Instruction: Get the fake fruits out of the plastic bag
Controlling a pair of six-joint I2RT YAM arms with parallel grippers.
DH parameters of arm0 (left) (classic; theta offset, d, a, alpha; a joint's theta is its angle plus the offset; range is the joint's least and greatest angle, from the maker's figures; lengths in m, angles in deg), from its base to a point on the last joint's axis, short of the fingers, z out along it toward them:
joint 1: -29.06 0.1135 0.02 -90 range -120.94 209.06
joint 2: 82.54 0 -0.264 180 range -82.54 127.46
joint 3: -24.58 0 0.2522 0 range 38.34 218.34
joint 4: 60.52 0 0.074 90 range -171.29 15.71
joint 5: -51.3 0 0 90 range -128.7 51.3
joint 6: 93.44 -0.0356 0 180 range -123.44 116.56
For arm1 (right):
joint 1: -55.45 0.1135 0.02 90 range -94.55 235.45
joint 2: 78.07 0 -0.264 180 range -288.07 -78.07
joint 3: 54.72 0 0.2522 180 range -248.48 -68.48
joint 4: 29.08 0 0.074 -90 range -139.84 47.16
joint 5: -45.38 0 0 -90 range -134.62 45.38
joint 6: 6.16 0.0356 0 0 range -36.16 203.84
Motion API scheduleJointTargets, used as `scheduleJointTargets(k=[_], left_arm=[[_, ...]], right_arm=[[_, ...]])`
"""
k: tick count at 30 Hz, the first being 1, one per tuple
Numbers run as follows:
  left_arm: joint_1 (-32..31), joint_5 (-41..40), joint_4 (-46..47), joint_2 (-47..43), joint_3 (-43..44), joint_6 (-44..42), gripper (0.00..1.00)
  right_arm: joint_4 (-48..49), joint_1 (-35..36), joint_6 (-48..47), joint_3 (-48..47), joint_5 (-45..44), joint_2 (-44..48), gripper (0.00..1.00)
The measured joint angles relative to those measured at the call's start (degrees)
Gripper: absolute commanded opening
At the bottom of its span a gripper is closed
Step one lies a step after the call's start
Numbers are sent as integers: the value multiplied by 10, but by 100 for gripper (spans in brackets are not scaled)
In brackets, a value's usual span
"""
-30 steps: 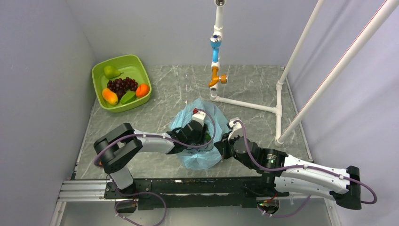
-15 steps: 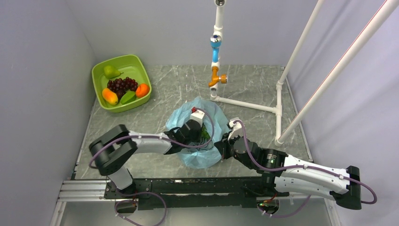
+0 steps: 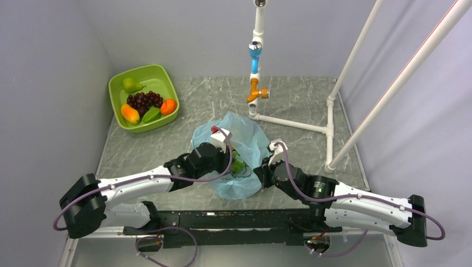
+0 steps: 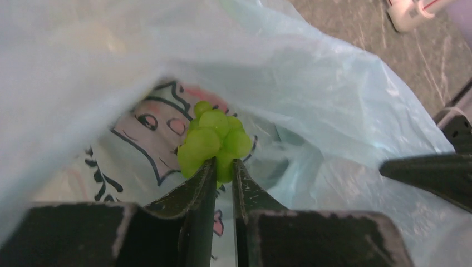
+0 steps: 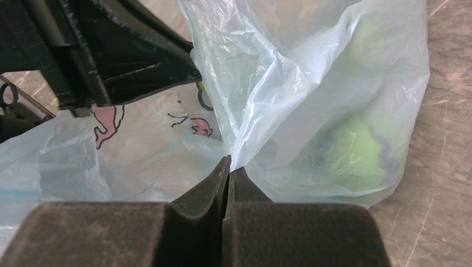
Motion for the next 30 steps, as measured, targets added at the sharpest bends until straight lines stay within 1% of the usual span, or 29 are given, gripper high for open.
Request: scheduleJointTargets(k=[5, 10, 17, 21, 24, 29, 30], left_arm=[[0, 41, -79, -59, -3, 0, 8], [0, 79, -144, -151, -5, 6, 10], [0, 100, -224, -280, 8, 14, 14], [0, 93, -296, -301, 80, 4, 15], [0, 73, -351, -296, 165, -17, 17], [0, 3, -418, -269, 287, -60, 26], [2, -14, -430, -261, 312, -72, 26]], right_arm=[[1, 0, 0, 0, 0, 4, 0], [3, 0, -3, 0, 0, -1, 0], [10, 0, -8, 0, 0, -3, 0], [10, 0, -8, 0, 0, -3, 0], [10, 0, -8, 0, 0, -3, 0], [12, 0, -9, 0, 0, -10, 0], [12, 0, -9, 0, 0, -14, 0]])
